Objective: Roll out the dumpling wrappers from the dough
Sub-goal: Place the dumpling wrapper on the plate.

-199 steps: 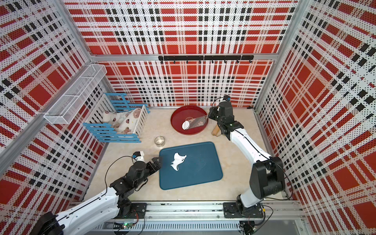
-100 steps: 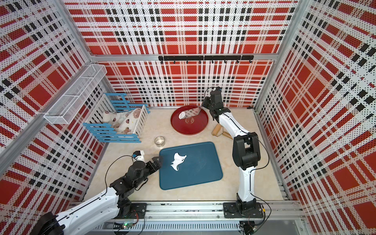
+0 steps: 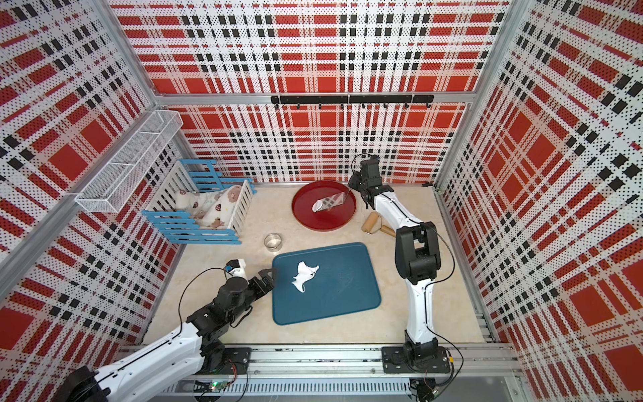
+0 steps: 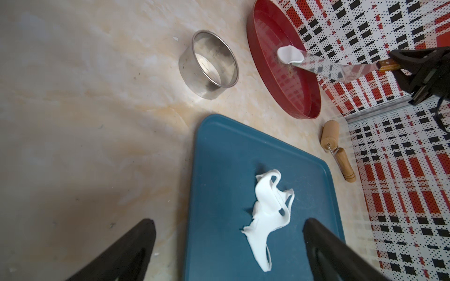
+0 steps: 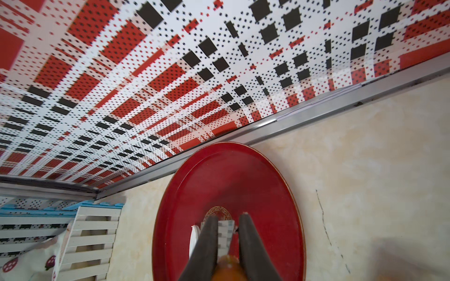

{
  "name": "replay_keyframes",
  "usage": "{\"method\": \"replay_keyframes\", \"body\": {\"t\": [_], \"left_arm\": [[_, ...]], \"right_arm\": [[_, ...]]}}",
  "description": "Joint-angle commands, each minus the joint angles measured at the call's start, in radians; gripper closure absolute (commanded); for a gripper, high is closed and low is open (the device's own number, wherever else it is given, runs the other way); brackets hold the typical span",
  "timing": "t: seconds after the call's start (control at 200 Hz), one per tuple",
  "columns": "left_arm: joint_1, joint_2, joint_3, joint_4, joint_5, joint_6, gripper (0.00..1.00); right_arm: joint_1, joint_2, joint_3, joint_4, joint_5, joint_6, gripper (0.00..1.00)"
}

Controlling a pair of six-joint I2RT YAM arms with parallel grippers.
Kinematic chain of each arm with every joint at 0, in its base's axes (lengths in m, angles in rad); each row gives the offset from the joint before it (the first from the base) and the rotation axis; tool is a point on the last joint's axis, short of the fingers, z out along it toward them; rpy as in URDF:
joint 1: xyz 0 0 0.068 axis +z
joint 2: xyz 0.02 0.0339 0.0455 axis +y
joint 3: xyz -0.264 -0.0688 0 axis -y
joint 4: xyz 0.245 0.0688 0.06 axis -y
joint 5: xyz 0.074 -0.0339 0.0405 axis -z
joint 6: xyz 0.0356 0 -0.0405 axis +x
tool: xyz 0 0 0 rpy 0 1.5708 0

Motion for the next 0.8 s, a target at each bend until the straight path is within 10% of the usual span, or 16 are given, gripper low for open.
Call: {"method": "replay_keyframes", "body": {"t": [0.0, 0.797], "left_arm": [[0.007, -0.007, -0.009, 0.014, 0.005, -0.005, 0.01], [0.007, 0.01, -0.015, 0.031, -0.006, -0.015, 0.01]], "right_arm": [[-0.012, 0.011, 0.023, -0.008, -0.004, -0.023, 1.0], [0.013, 0.014, 0.148, -0.229, 0.176, -0.334, 1.0]]}}
